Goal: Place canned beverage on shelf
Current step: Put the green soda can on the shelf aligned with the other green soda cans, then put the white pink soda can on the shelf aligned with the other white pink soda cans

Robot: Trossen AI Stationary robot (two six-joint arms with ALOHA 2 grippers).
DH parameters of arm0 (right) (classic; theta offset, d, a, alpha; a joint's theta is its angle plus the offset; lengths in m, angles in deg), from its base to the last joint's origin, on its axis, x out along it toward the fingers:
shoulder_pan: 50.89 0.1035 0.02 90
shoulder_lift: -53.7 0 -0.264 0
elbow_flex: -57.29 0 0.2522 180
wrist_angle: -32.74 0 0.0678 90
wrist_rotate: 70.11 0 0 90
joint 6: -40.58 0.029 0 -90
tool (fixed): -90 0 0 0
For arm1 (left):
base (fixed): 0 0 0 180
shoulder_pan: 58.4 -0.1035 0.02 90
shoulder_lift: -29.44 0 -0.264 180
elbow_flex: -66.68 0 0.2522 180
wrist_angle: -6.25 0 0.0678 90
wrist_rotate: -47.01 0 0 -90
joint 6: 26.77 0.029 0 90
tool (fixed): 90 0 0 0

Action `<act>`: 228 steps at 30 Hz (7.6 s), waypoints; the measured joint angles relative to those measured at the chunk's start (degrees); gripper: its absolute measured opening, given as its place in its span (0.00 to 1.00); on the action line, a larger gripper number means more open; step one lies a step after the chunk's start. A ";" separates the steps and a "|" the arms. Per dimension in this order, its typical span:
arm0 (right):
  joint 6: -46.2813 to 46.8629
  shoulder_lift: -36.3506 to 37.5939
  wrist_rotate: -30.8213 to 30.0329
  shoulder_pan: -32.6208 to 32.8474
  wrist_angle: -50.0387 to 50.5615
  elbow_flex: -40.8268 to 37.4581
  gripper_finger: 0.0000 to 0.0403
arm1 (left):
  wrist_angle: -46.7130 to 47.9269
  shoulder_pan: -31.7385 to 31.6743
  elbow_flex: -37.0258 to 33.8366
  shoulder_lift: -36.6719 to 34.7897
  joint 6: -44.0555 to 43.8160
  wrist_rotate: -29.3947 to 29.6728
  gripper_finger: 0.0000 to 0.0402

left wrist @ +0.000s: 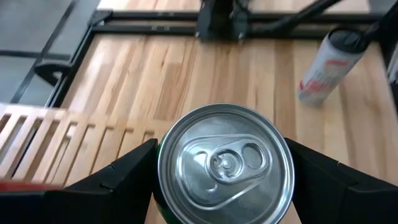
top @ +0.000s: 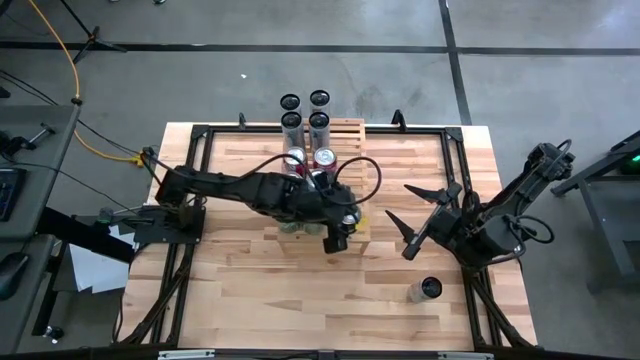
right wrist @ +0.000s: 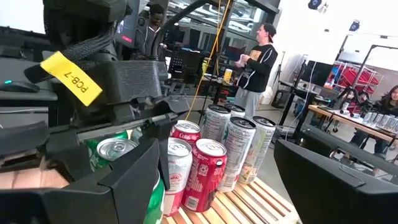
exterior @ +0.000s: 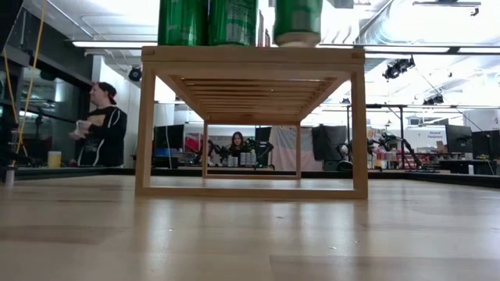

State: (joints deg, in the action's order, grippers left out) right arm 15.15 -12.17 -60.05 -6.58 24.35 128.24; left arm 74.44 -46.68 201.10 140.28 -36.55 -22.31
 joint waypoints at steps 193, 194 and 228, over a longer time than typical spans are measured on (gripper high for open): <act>103.62 -20.70 75.05 5.24 89.49 31.58 0.59 | -71.79 16.46 -68.34 -68.47 1.38 12.97 0.87; 100.97 -20.70 74.07 5.23 89.53 33.31 0.59 | -71.71 16.44 -68.34 -68.43 1.40 12.94 0.87; 51.76 -20.68 74.35 -13.41 67.19 42.60 0.59 | -51.47 15.60 -49.63 -32.85 -25.49 -22.51 0.87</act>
State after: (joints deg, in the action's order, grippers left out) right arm 66.91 -32.85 14.30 -19.99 91.54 170.84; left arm 22.97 -31.08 151.47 107.43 -62.05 -44.82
